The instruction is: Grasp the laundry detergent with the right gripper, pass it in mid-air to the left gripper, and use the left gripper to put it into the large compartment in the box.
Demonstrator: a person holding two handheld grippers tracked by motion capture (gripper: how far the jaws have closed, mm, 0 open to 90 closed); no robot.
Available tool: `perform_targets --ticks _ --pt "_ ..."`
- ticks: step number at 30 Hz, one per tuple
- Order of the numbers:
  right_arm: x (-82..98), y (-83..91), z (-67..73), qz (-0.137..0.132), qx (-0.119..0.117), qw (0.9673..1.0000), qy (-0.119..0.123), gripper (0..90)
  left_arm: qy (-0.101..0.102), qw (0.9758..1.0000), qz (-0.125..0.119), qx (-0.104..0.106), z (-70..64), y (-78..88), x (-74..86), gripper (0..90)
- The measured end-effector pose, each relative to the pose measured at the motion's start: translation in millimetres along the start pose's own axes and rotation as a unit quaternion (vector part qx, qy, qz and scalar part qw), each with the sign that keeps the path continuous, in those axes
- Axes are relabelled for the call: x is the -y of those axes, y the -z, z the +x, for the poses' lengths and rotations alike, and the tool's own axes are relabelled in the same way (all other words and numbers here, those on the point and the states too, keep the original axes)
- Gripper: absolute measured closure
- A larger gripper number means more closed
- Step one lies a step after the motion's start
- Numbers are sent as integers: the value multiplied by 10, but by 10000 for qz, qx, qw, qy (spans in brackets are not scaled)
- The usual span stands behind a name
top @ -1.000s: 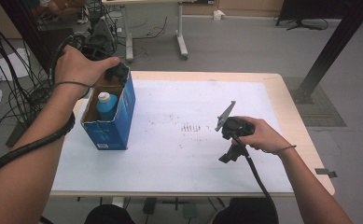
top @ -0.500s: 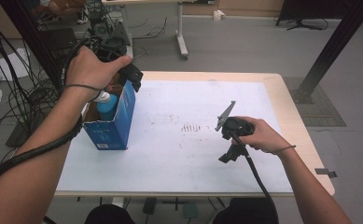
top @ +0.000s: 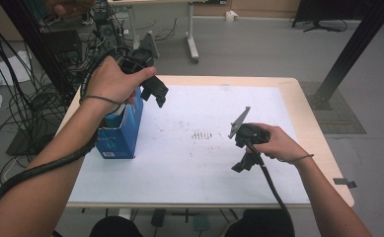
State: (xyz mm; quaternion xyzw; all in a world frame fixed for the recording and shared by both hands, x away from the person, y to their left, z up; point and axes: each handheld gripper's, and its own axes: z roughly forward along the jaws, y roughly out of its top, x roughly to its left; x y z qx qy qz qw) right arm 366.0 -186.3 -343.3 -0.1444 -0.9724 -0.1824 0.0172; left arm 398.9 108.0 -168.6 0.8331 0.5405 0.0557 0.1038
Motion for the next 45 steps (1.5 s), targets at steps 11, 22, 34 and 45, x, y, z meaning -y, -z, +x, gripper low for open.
perform_targets --ticks 11,22,34,45 --pt "-3 63 16 -28 34 10000 11 64 -236 9994 198 154 -269 -215 93 90" --pt "18 115 42 -86 77 9999 -21 65 -256 9983 495 189 -422 -601 243 99" --pt "-3 122 55 -90 93 9999 14 65 -256 9972 651 248 -486 -873 369 99" --pt "20 134 39 -66 119 9999 -7 65 -243 9961 774 356 -502 -1124 455 100"
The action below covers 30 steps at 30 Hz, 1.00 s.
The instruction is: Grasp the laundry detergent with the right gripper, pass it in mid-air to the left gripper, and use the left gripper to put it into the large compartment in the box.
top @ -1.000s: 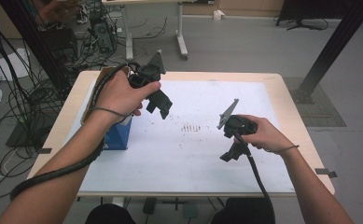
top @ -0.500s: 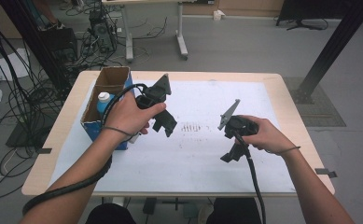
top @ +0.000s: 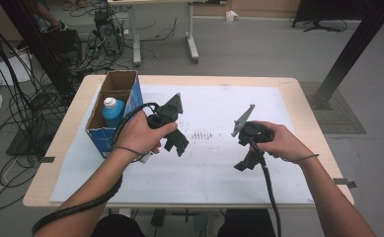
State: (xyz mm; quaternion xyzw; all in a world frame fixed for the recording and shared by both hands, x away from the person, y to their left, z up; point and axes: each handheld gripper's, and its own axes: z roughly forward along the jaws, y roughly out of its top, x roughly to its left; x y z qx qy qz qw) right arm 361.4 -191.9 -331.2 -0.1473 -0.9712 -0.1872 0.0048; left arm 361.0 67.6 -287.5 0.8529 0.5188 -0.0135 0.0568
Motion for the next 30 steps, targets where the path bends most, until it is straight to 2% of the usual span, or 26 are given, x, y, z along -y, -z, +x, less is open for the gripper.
perform_targets --ticks 14,23,30 --pt "25 11 -20 -6 2 10000 -37 66 28 10000 59 33 16 -237 33 102" --pt "29 18 -7 13 23 10000 -69 66 10 9999 136 13 33 -337 63 102" --pt "39 24 -2 13 26 10000 -66 66 11 9999 158 -13 18 -351 73 103"
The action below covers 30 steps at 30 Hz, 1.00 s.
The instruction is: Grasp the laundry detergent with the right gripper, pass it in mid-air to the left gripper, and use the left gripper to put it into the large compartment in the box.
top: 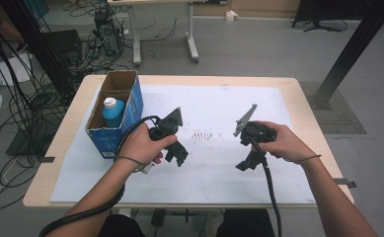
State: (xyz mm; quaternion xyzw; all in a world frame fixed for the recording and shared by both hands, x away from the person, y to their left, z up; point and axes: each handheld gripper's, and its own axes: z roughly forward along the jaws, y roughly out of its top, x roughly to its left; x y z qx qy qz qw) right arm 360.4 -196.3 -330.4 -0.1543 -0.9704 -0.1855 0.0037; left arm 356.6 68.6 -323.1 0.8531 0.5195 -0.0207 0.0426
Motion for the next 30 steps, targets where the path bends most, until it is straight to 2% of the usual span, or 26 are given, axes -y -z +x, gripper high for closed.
perform_targets --ticks 17,23,30 --pt "-4 -9 6 8 -4 10000 -2 66 -37 10000 55 21 -14 3 13 103" --pt "-22 -13 6 2 -14 10000 31 66 40 10000 30 40 -5 -9 21 103" --pt "-33 -11 8 -13 5 10000 46 66 31 10000 48 48 2 -12 31 103"
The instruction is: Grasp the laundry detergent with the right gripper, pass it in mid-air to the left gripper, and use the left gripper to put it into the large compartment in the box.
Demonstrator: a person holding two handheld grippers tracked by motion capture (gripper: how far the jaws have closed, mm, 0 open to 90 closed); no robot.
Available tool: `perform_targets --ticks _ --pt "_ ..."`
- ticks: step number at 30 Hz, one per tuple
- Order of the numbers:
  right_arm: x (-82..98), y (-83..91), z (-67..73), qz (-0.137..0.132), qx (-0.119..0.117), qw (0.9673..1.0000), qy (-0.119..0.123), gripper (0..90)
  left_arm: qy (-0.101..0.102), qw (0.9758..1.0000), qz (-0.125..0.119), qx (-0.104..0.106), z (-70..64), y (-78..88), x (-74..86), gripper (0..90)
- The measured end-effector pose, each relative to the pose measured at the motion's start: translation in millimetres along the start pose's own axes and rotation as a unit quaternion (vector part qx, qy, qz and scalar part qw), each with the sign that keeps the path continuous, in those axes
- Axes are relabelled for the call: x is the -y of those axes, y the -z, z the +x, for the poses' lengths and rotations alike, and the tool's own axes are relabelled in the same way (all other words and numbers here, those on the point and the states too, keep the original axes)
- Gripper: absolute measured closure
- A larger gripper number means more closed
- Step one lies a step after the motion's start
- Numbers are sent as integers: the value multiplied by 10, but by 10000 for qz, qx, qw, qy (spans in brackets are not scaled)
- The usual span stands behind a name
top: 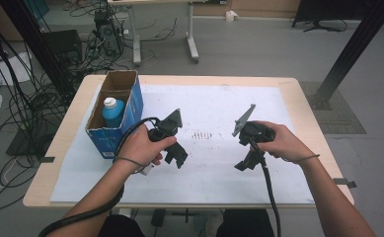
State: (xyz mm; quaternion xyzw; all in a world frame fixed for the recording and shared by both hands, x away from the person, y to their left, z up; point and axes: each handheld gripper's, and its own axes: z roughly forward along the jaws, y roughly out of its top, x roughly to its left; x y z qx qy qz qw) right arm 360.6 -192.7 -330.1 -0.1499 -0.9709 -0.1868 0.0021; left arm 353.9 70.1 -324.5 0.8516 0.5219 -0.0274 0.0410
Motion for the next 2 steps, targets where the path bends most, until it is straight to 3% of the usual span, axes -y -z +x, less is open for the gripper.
perform_targets --ticks 2 --pt "-1 0 4 8 -12 10000 -12 66 4 10000 -7 -1 2 4 2 103"
